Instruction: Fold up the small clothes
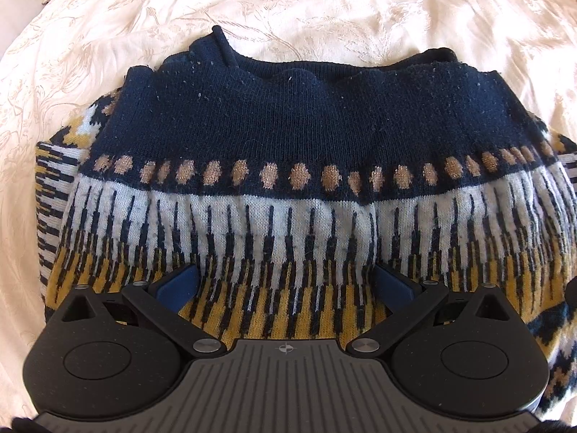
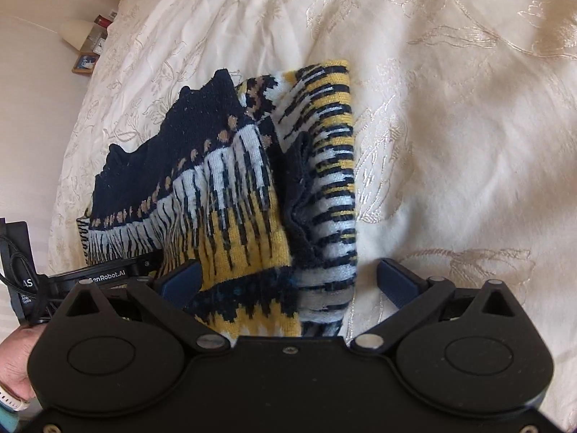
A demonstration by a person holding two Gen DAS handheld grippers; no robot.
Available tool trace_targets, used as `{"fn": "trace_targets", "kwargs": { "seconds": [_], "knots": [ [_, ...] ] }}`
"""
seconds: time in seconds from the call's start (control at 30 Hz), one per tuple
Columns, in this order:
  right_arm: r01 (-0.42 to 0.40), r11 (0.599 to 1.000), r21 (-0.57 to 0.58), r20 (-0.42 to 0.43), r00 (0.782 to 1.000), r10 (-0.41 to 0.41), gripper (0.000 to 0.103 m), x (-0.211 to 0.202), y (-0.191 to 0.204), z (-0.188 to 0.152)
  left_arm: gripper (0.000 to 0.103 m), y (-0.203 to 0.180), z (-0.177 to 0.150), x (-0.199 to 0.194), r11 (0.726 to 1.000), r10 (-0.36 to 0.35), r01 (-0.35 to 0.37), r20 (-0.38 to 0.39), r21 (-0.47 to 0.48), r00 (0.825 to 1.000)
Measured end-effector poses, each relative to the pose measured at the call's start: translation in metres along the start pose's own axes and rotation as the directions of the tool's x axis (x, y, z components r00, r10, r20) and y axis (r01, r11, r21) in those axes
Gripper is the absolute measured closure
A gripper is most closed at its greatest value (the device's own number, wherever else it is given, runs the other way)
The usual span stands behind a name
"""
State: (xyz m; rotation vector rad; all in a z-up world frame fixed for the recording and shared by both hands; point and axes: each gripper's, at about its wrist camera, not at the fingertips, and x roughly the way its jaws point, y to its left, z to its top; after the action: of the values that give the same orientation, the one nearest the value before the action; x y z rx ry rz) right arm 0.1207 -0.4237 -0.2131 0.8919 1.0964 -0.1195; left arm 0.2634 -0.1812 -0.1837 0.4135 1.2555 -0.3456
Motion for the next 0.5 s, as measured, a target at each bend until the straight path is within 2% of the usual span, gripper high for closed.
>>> {"fn": "trace_targets", "kwargs": {
  "seconds": [0.2, 0.33, 0.4, 0.5],
  "knots": [
    [-0.003, 1.0, -0.002, 0.043, 0.999, 0.003, 0.0, -0.0021, -0.0009, -0.0065, 0.0, -0.0005, -0.0002, -0.0002, 1.0, 0.001, -0.001, -0.002, 0.004, 1.0],
    [-0.005, 1.0, -0.029, 0.036, 0.999, 0.006, 0.0, -0.0036, 0.0005, -0.0051, 0.0, -0.0006, 0.0006, 0.0005, 1.0, 0.003, -0.003, -0.006, 0.005, 1.0],
    [-0.04, 0.999, -0.005, 0.038, 0.998, 0.04, 0.0, -0.0033, -0.0007, -0.0021, 0.0, -0.0005, 0.0003, 0.0005, 1.0, 0.003, -0.003, -0.006, 0.005, 1.0],
    [-0.136, 0.99, 0.032, 0.047, 0.99, 0.134, 0.001, -0.0048, -0.0059, 0.0015, 0.0, -0.0007, 0.0004, 0.0006, 1.0, 0.005, -0.005, -0.008, 0.005, 1.0]
  ]
}}
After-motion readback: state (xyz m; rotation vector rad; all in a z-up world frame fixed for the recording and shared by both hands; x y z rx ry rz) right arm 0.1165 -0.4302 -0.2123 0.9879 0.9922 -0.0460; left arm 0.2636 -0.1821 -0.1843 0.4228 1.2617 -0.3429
